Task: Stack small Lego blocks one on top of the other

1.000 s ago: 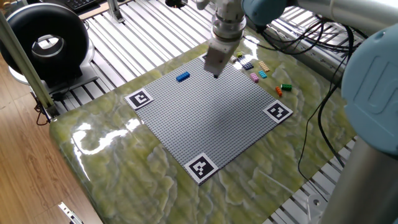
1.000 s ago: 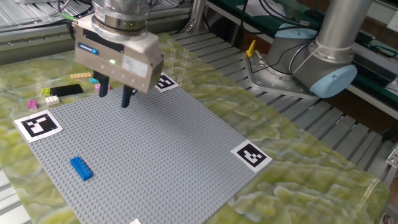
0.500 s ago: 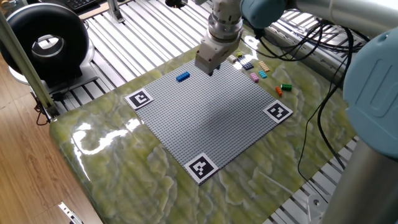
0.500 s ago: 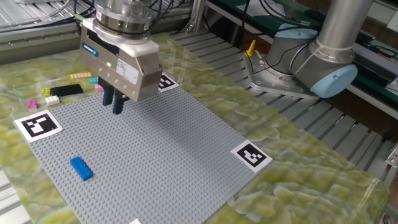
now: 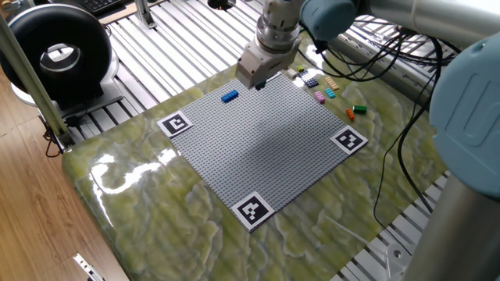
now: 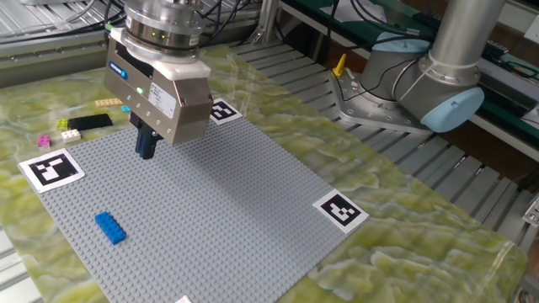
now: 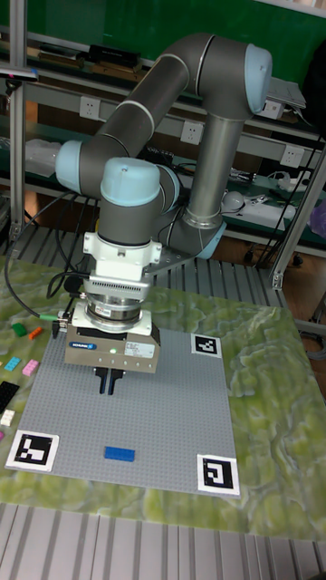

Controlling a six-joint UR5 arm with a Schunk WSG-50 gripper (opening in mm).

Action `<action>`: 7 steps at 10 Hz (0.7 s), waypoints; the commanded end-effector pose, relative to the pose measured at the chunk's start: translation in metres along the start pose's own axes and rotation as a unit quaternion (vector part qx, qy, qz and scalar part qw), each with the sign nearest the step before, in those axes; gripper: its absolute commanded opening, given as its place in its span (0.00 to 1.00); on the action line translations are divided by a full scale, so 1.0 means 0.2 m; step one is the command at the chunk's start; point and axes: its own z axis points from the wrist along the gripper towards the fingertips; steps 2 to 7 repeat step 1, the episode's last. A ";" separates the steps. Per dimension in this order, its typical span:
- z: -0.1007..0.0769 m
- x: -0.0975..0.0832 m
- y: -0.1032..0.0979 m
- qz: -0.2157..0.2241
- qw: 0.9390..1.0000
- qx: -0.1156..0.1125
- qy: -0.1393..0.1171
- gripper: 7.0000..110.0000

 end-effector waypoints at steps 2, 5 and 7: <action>0.00 0.00 0.01 0.010 1.000 -0.006 0.000 0.00; 0.00 0.00 0.01 0.010 1.000 -0.006 0.000 0.00; 0.00 0.00 0.01 0.010 1.000 -0.006 0.000 0.00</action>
